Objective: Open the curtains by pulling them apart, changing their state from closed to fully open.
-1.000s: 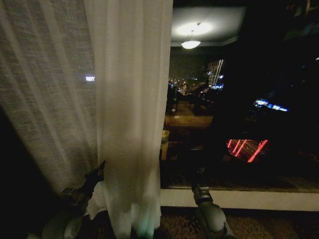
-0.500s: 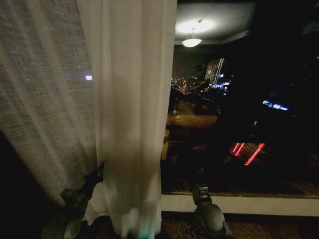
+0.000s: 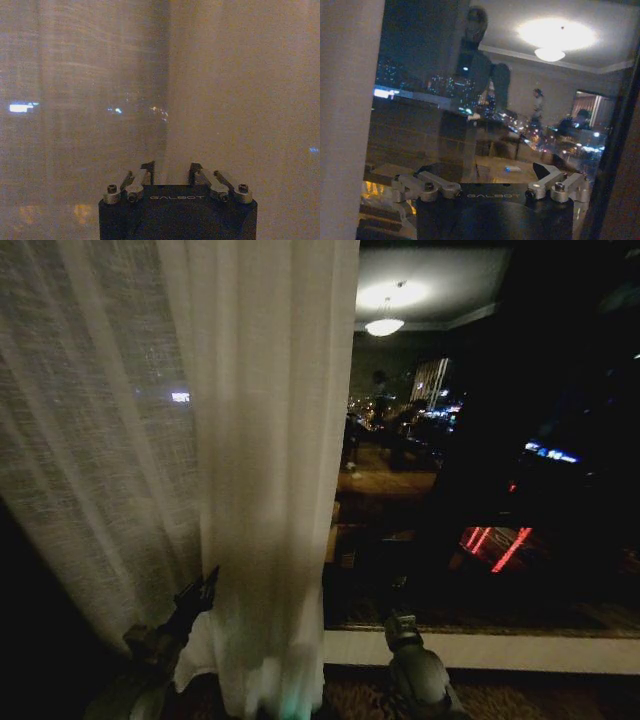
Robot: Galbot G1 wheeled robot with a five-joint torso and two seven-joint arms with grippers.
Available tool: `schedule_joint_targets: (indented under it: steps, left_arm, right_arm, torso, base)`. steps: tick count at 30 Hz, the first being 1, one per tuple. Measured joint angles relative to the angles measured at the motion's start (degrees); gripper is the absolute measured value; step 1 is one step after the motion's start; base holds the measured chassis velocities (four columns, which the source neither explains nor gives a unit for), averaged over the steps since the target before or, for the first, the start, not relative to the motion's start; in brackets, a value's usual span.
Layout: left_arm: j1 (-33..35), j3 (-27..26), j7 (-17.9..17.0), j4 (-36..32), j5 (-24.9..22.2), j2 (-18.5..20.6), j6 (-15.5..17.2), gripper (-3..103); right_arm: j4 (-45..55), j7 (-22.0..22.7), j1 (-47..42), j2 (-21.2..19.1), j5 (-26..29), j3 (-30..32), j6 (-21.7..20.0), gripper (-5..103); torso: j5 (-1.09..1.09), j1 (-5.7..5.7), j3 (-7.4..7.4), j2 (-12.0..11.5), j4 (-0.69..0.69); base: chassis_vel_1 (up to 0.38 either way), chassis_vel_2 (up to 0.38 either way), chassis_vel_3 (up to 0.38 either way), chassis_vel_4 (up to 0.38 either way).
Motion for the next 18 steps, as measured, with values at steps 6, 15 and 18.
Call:
schedule_joint_targets:
  steps: [6,15,18]
  left_arm:
    - [3.1,0.4,2.5,-1.1,2.7,-1.2,-0.5,55]
    - [2.1,3.1,3.9,-2.4,3.8,-0.8,-0.1,89]
    - [1.2,4.6,3.1,-2.6,4.7,-0.6,0.5,98]
  right_arm:
    - [-0.8,0.0,0.9,0.0,0.0,-1.3,0.0,100]
    - [-1.5,-0.1,1.6,-0.5,0.3,-1.8,0.0,100]
    - [-1.7,-0.1,2.0,-0.9,0.7,-1.8,0.0,100]
  torso:
    - [0.0,0.01,0.0,0.0,0.0]
    - [0.0,0.01,0.0,0.0,-0.01]
    - [0.0,0.01,0.0,0.0,-0.01]
  base:
    - [0.0,0.0,0.0,0.0]
    - [0.0,0.0,0.0,0.0]
    - [0.0,0.0,0.0,0.0]
